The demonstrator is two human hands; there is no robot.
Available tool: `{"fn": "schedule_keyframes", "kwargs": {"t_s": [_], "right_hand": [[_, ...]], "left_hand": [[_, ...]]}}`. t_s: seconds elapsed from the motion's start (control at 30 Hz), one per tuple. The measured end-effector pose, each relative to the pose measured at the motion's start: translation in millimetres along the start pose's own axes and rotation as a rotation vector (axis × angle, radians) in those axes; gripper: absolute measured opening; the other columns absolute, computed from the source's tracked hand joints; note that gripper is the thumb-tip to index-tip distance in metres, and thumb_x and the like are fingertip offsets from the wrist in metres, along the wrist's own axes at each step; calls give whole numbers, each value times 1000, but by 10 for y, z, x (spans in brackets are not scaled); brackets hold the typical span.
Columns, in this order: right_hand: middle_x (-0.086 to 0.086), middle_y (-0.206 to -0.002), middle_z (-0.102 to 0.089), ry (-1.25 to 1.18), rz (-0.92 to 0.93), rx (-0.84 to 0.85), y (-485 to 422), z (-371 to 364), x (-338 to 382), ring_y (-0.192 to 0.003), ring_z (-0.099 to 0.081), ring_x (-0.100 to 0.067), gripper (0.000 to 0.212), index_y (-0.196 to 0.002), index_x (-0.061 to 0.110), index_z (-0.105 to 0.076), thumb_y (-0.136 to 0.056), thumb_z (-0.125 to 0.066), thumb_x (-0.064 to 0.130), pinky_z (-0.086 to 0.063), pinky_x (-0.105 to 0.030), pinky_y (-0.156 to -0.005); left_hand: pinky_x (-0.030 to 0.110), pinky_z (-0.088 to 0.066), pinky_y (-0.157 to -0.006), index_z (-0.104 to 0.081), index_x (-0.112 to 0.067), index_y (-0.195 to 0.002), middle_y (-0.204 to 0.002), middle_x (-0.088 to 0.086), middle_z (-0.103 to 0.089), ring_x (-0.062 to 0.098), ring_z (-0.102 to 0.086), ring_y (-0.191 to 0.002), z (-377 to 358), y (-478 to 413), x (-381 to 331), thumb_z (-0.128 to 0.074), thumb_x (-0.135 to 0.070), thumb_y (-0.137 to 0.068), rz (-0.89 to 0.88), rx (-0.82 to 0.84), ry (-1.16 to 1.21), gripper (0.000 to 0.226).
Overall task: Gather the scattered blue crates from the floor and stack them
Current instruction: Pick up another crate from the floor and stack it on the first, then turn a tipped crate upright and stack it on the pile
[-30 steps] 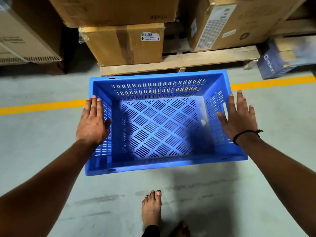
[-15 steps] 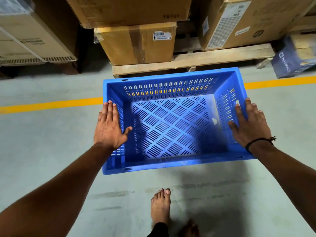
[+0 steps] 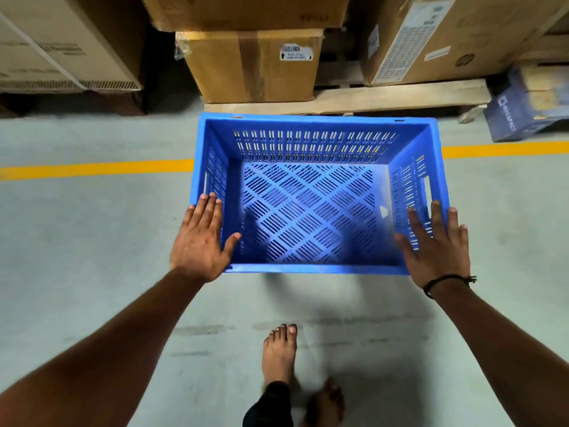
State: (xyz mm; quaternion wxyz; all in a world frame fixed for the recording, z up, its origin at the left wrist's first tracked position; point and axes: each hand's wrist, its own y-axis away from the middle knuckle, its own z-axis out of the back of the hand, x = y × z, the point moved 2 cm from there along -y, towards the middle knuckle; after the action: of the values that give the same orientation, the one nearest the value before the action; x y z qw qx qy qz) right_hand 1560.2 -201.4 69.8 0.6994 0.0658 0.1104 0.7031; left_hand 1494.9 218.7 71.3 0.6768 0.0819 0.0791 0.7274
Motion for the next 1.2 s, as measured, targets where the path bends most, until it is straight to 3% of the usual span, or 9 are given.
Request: {"fn": "schedule_keyframes", "kwargs": {"t_s": [0.1, 0.3, 0.47, 0.57, 0.7, 0.87, 1.0, 1.2], "right_hand": [[-7, -159, -10, 24, 18, 9, -62, 23, -3, -145, -2, -32, 78, -147, 34, -25, -81, -5, 71, -13, -53, -115], [-8, -158, -16, 59, 90, 27, -275, 113, 23, -144, -10, -35, 83, -147, 30, -28, -81, 0, 73, -16, -53, -113], [-4, -160, -1, 102, 69, 61, -264, 88, -28, -145, 5, -30, 81, -149, 35, -12, -80, -1, 74, -7, -49, -116], [-3, -159, 8, 73, 54, 172, -240, 232, 65, -145, 9, -29, 77, -150, 35, -4, -83, -8, 73, -5, -49, -117], [-7, -160, -3, -116, 80, 14, 41, 809, 352, -146, -5, -30, 83, -150, 30, -11, -78, -7, 71, -10, -50, -115], [-12, -159, -8, -223, 123, -36, 455, 1716, 629, -145, -11, -34, 83, -150, 24, -16, -80, -10, 68, -16, -52, -113], [-14, -158, -14, -249, 185, -87, 824, 2394, 678, -143, -18, -36, 79, -150, 23, -19, -82, -16, 65, -21, -54, -111], [-9, -159, -6, -292, 326, -90, 1579, 3153, 560, -145, -11, -32, 73, -150, 29, -14, -86, -27, 62, -18, -51, -114]], "left_hand": [[37, 1, -118, -27, 3, -145, -153, 18, -28, 28, -19, -145, -24, 82, -65, -19, -60, -89, 18, 62, -25, 85], [41, -4, -118, -26, 2, -146, -154, 18, -27, 29, -18, -145, -33, 229, -106, -20, -63, -87, 68, 35, -28, 88], [40, 0, -118, -20, 2, -147, -156, 17, -22, 28, -13, -147, -36, 223, -115, -11, -67, -84, 61, 71, -23, 94], [38, 5, -119, -7, -2, -150, -160, 12, -5, 23, 1, -148, 78, 234, -49, 1, -72, -77, 14, 148, 10, 101], [36, 2, -118, -9, -4, -150, -160, 10, -5, 22, 1, -148, 640, 239, -53, 1, -70, -80, 8, 81, 134, 97], [34, 3, -118, -10, -5, -150, -160, 8, -2, 23, 1, -148, 1631, 456, -457, -8, -64, -85, 5, 31, 274, 88], [34, 2, -119, -10, -6, -151, -160, 8, -2, 22, 1, -148, 2351, 818, -768, -26, -53, -95, -2, -9, 339, 74], [33, 1, -119, -8, -8, -151, -161, 5, 0, 21, 2, -148, 3204, 1703, -1064, -29, -47, -99, 96, -96, 378, 68]]}}
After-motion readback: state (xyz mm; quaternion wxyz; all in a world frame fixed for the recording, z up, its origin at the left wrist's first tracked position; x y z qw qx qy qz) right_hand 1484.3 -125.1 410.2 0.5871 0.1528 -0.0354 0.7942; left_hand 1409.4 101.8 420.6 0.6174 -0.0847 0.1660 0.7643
